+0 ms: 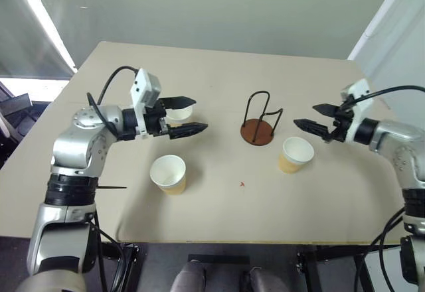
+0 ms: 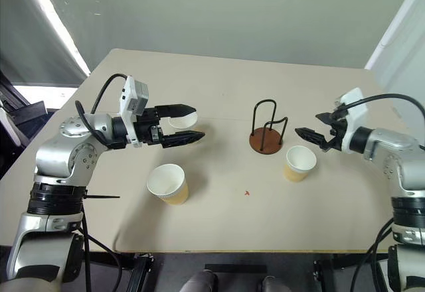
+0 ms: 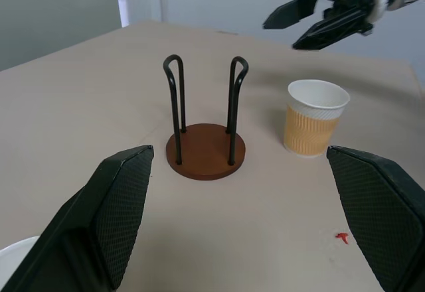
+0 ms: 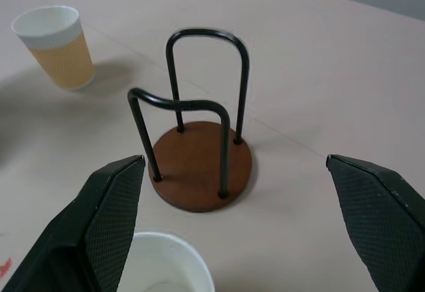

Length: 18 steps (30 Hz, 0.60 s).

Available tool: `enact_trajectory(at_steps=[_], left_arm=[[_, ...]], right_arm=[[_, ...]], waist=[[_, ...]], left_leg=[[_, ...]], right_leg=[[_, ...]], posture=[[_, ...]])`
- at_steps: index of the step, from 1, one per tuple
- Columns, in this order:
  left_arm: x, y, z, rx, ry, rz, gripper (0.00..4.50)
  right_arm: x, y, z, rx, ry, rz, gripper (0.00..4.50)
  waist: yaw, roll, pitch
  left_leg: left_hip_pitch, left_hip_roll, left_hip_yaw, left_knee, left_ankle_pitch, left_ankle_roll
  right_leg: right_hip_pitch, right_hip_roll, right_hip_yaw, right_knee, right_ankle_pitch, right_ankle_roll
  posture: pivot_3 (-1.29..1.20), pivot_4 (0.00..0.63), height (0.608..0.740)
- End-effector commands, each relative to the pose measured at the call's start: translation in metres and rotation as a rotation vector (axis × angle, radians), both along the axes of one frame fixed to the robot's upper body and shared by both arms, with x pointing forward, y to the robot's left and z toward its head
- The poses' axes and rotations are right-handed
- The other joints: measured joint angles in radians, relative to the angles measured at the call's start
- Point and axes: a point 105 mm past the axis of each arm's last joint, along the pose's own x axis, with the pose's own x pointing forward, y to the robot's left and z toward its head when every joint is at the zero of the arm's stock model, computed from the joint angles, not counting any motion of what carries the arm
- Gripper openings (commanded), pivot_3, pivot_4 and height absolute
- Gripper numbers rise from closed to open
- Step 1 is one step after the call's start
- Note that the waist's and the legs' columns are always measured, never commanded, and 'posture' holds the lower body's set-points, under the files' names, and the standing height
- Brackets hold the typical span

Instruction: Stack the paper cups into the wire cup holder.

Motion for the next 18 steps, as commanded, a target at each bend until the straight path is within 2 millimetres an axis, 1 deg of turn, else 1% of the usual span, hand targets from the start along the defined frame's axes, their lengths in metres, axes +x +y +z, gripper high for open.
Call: enact_trajectory(at_steps=[1,6,14,18], left_arm=[[-0.007,0.002,0.019,0.0,-0.053,-0.018,4.5],[-0.013,0.011,0.018,0.036,-0.027,-0.027,4.5],[-0.018,0.015,0.022,0.031,0.002,-0.041,4.5],[-0.019,0.015,0.021,0.037,0.0,-0.038,4.5]], right_arm=[[0.005,0.003,0.009,-0.035,-0.047,0.03,4.46],[0.015,0.011,0.002,-0.062,-0.037,0.061,4.46],[0.033,0.021,-0.007,-0.079,-0.028,0.085,4.46],[0.042,0.025,-0.011,-0.091,-0.03,0.081,4.46]], waist=[[0.001,0.0,0.0],[0.001,0.0,0.0],[0.002,0.0,0.0],[0.002,0.0,0.0]], left_leg=[[0.0,0.0,0.0,0.0,0.0,0.0],[-0.002,0.0,0.0,0.0,0.0,0.0],[-0.003,0.0,0.0,0.0,0.0,0.0],[-0.005,0.0,0.0,0.0,0.0,-0.001]], right_leg=[[0.0,0.0,0.0,0.0,0.0,0.0],[-0.002,0.0,0.0,0.0,0.0,0.0],[-0.004,0.0,0.0,0.001,0.0,0.0],[-0.006,0.0,0.0,0.008,0.0,-0.001]], posture=[[0.0,0.15,0.74],[0.0,0.15,0.74],[0.0,0.15,0.74],[0.0,0.15,0.74]])
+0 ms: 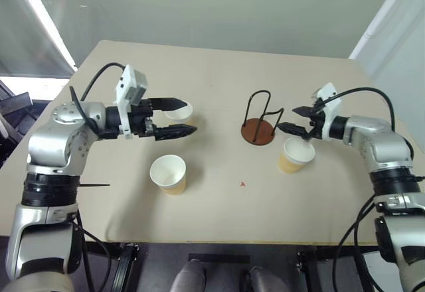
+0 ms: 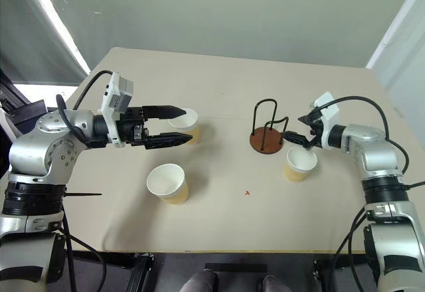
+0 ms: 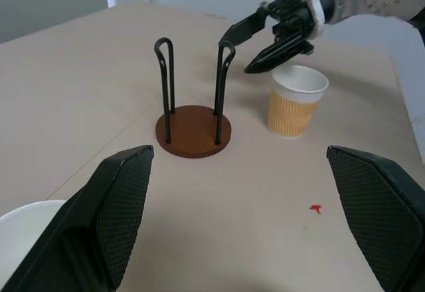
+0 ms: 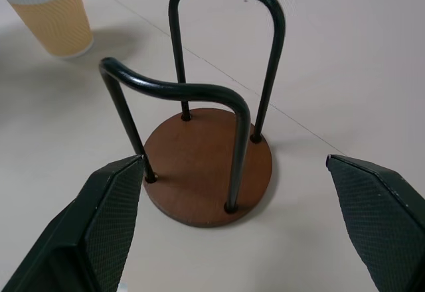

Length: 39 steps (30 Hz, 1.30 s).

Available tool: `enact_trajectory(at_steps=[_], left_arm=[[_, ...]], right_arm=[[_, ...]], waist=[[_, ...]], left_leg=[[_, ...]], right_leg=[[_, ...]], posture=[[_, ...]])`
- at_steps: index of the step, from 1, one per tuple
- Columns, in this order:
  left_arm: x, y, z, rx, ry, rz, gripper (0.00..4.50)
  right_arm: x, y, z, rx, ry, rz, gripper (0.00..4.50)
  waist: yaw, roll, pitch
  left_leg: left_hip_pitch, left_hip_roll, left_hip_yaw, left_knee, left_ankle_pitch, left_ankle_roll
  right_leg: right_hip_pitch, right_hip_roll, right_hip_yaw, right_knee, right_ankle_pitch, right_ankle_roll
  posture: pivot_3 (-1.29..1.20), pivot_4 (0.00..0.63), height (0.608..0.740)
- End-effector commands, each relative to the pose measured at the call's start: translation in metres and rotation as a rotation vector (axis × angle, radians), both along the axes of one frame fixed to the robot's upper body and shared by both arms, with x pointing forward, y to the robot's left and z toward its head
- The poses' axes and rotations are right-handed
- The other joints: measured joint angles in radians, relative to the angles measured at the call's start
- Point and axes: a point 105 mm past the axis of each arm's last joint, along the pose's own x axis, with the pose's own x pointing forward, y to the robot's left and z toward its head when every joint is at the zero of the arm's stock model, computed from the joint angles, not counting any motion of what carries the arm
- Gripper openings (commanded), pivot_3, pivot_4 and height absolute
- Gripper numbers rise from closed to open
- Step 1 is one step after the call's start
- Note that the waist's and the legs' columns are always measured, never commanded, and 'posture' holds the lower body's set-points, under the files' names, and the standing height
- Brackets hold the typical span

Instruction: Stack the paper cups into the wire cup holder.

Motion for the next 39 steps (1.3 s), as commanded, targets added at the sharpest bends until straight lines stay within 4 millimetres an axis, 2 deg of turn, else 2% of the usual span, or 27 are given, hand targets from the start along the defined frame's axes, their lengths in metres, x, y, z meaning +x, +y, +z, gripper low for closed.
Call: enact_trajectory(at_steps=[1,7,10,19,21,26,31,39], left_arm=[[-0.006,-0.001,0.014,0.0,-0.058,-0.014,4.5],[-0.007,-0.001,0.015,-0.002,-0.058,-0.009,4.5],[-0.007,0.0,0.015,-0.01,-0.049,-0.003,4.5],[-0.007,0.001,0.015,-0.012,-0.026,0.005,4.5],[-0.007,0.001,0.014,-0.01,-0.016,0.005,4.5],[-0.008,0.0,0.013,-0.008,-0.009,0.001,4.5],[-0.017,-0.002,0.02,0.043,-0.03,-0.043,4.5],[-0.042,-0.005,0.027,0.14,-0.023,-0.146,4.5]], right_arm=[[0.007,0.001,0.011,-0.009,-0.051,0.001,4.46],[0.016,0.009,0.01,0.008,-0.056,-0.006,4.46],[0.019,0.009,0.01,0.016,-0.061,-0.018,3.92],[0.019,0.011,0.017,0.02,-0.081,-0.009,0.57],[0.018,0.011,0.021,0.024,-0.085,-0.007,0.04],[0.014,0.011,0.025,0.034,-0.087,0.012,0.04],[-0.004,0.022,0.046,-0.003,-0.179,0.082,0.04],[-0.052,0.043,0.07,-0.03,-0.221,0.233,0.04]], waist=[[0.001,0.0,0.0],[0.001,0.0,0.0],[0.001,0.0,0.0],[0.002,0.0,0.0],[0.002,0.0,0.0],[0.002,0.0,0.0],[0.001,0.0,0.0],[0.001,0.0,0.0]], left_leg=[[-0.001,0.0,0.0,0.0,0.0,0.0],[-0.005,0.0,0.0,0.0,0.001,-0.001],[-0.008,0.0,0.0,0.0,0.001,-0.002],[-0.01,0.0,0.0,0.0,0.002,-0.003],[-0.01,0.0,0.0,0.0,0.002,-0.003],[-0.01,0.0,0.0,0.0,0.002,-0.003],[-0.011,0.0,0.0,0.0,0.002,-0.003],[-0.011,0.0,0.001,0.0,0.002,-0.003]], right_leg=[[-0.001,0.0,0.0,0.0,0.0,0.0],[-0.007,0.0,0.0,0.001,0.0,0.0],[-0.01,0.0,0.0,0.002,0.0,0.0],[-0.012,0.0,0.0,0.002,0.0,-0.001],[-0.012,0.0,0.0,0.002,0.0,-0.001],[-0.012,0.0,0.0,0.002,0.0,-0.001],[-0.012,0.0,0.0,0.002,0.0,-0.001],[-0.012,0.0,0.0,0.001,0.0,-0.001]], posture=[[0.0,0.15,0.74],[0.0,0.15,0.74],[0.0,0.15,0.74],[0.0,0.15,0.74],[0.0,0.15,0.74],[0.0,0.15,0.74],[0.0,0.15,0.74],[0.0,0.15,0.74]])
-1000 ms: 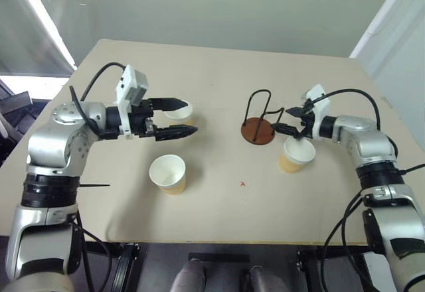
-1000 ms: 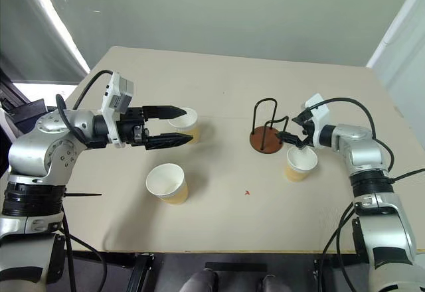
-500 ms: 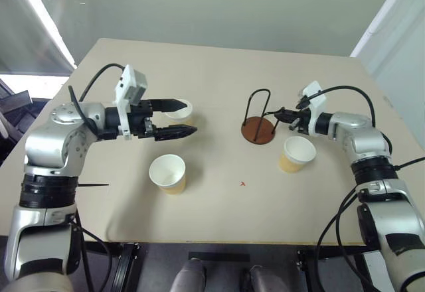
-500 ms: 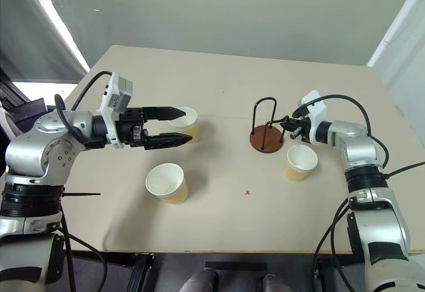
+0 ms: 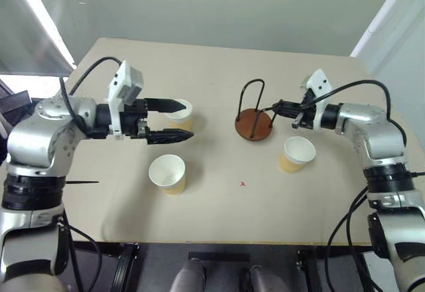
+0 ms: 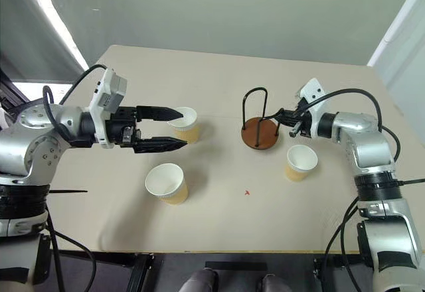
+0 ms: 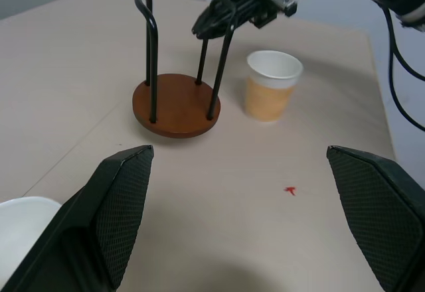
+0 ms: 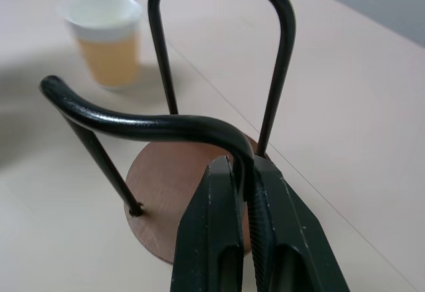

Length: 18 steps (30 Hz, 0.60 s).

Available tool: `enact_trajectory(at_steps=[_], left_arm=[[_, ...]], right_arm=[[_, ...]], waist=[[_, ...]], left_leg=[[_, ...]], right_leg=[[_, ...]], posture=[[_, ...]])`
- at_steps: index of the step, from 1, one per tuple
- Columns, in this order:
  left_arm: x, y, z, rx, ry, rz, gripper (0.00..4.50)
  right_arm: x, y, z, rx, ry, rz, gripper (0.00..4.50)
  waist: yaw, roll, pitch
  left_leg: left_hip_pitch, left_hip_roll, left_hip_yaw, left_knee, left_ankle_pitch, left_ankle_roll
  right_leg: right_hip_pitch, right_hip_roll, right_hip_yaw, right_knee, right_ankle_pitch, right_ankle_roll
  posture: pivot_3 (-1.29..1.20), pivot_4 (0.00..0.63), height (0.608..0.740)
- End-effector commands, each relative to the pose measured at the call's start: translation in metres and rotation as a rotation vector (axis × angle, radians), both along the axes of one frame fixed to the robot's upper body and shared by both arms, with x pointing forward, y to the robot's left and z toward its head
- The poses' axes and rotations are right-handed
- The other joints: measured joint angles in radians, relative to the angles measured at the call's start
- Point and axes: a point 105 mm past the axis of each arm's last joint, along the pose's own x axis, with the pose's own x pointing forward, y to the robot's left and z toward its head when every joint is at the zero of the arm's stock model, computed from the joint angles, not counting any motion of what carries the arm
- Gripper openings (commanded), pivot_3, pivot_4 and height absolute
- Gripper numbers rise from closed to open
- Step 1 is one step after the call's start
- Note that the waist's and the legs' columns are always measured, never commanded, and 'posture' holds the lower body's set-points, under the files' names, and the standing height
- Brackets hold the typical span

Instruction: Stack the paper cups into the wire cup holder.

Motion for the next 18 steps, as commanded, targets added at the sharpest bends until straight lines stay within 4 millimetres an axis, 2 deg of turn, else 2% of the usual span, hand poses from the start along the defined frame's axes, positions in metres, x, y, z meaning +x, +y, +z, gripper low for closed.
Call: enact_trajectory(at_steps=[1,5,8,12,18], left_arm=[[-0.019,-0.006,0.014,0.046,-0.034,-0.083,4.5],[-0.03,-0.008,0.019,0.06,-0.036,-0.125,4.5],[-0.048,-0.011,0.02,0.097,-0.009,-0.215,4.5],[-0.057,-0.011,0.02,0.141,0.021,-0.259,4.5],[-0.074,-0.017,0.011,0.17,0.07,-0.333,4.5]], right_arm=[[-0.034,0.006,0.028,-0.003,-0.065,0.099,0.04],[-0.057,0.01,0.027,-0.043,-0.039,0.161,0.04],[-0.076,0.015,0.019,-0.077,0.002,0.216,0.04],[-0.092,0.024,0.013,-0.083,0.043,0.272,0.04],[-0.112,0.041,-0.008,-0.096,0.112,0.358,0.04]], waist=[[0.0,0.0,0.0],[0.0,0.0,0.0],[-0.001,0.0,0.0],[-0.004,0.0,0.0],[-0.007,0.0,0.0]], left_leg=[[0.0,0.0,0.0,0.0,0.0,0.0],[0.0,0.0,0.0,0.0,0.0,0.0],[0.0,0.0,0.0,0.001,0.0,0.0],[0.001,0.0,0.001,0.001,0.0,0.0],[0.002,0.0,0.0,0.002,0.001,0.001]], right_leg=[[0.0,0.0,0.0,0.0,0.0,0.0],[0.0,0.0,0.0,-0.001,0.0,0.0],[0.0,0.0,0.0,-0.001,0.0,0.0],[0.0,0.0,0.001,-0.002,0.0,0.0],[0.001,0.0,0.001,-0.001,0.0,0.0]], posture=[[0.0,0.15,0.74],[0.0,0.15,0.74],[0.0,0.15,0.74],[0.0,0.15,0.74],[0.0,0.15,0.74]])
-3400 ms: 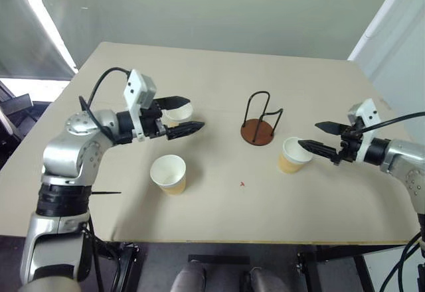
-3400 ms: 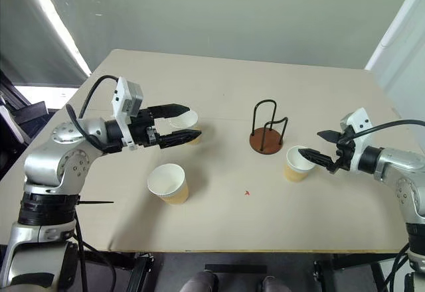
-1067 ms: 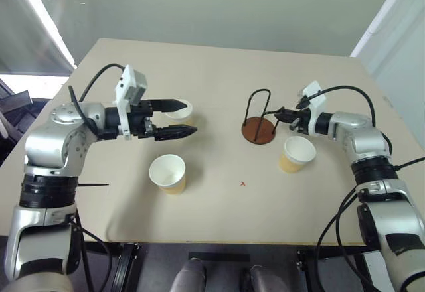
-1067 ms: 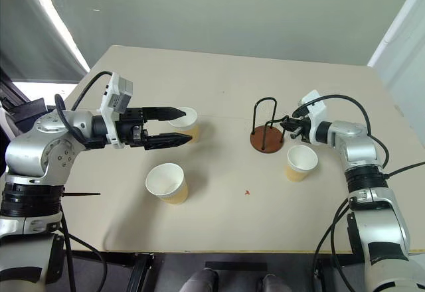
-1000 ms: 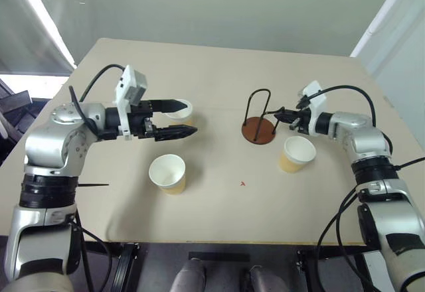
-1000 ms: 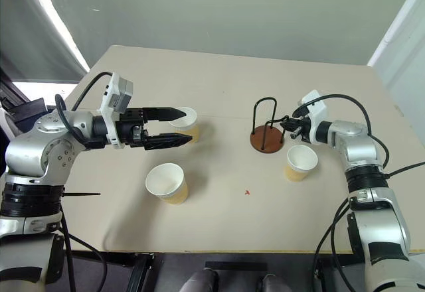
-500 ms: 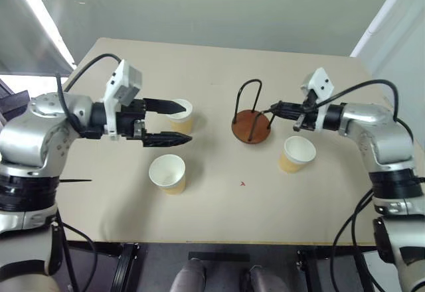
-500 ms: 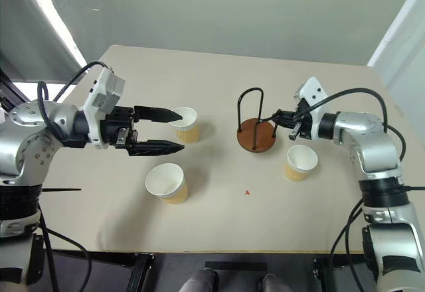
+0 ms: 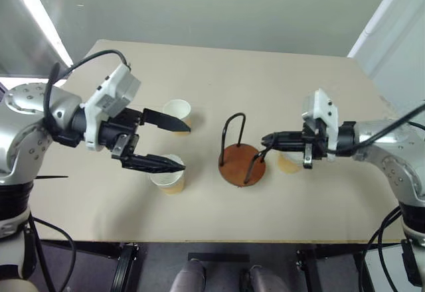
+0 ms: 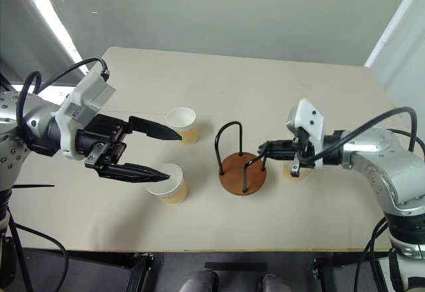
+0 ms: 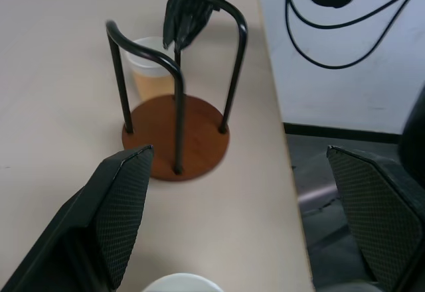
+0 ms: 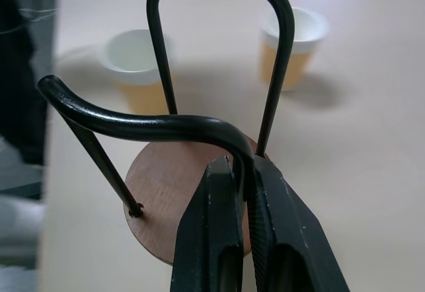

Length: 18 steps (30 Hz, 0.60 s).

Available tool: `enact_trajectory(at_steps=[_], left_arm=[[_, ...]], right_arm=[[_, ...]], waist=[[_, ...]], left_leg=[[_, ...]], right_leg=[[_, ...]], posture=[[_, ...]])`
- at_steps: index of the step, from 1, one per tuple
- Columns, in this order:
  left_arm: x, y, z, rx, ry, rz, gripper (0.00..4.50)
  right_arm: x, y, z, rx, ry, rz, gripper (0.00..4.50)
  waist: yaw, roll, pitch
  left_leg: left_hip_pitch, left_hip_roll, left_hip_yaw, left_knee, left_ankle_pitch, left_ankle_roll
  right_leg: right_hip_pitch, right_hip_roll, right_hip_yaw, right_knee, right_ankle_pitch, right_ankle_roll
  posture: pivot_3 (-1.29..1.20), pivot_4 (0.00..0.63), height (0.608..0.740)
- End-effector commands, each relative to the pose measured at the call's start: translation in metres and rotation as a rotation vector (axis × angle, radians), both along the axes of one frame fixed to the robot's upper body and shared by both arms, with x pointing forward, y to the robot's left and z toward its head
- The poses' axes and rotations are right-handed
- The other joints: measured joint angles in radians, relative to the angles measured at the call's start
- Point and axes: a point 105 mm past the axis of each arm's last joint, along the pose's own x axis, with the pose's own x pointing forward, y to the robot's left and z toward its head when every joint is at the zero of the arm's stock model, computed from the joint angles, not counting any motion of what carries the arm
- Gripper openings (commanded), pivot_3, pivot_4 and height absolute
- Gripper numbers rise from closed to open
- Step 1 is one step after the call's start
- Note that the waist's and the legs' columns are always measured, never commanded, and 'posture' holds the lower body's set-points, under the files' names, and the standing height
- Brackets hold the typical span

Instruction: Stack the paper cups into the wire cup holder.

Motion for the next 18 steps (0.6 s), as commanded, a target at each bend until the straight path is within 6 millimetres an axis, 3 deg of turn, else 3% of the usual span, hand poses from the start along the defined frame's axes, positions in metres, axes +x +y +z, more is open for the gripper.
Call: enact_trajectory(at_steps=[1,4,18], left_arm=[[-0.015,-0.004,-0.001,0.033,0.006,-0.054,4.5],[-0.019,0.0,-0.01,0.093,-0.005,-0.058,4.5],[-0.011,0.001,-0.007,0.109,-0.071,-0.018,4.5]], right_arm=[[-0.012,0.009,0.0,-0.003,-0.011,0.049,0.04],[-0.011,0.013,-0.007,-0.019,-0.004,0.061,0.04],[0.011,0.015,-0.035,-0.085,-0.012,0.06,0.04]], waist=[[-0.001,0.0,0.0],[-0.004,0.0,0.0],[-0.006,0.0,0.0]], left_leg=[[0.0,0.0,0.0,0.0,0.0,0.0],[0.0,0.001,0.0,0.0,0.0,0.0],[0.0,0.001,0.0,0.001,0.0,0.001]], right_leg=[[0.0,0.0,0.0,0.0,0.0,0.0],[0.0,0.0,0.0,0.0,0.0,0.0],[0.0,0.0,0.0,0.001,0.0,0.0]], posture=[[0.0,0.15,0.74],[0.0,0.15,0.74],[0.0,0.15,0.74]])
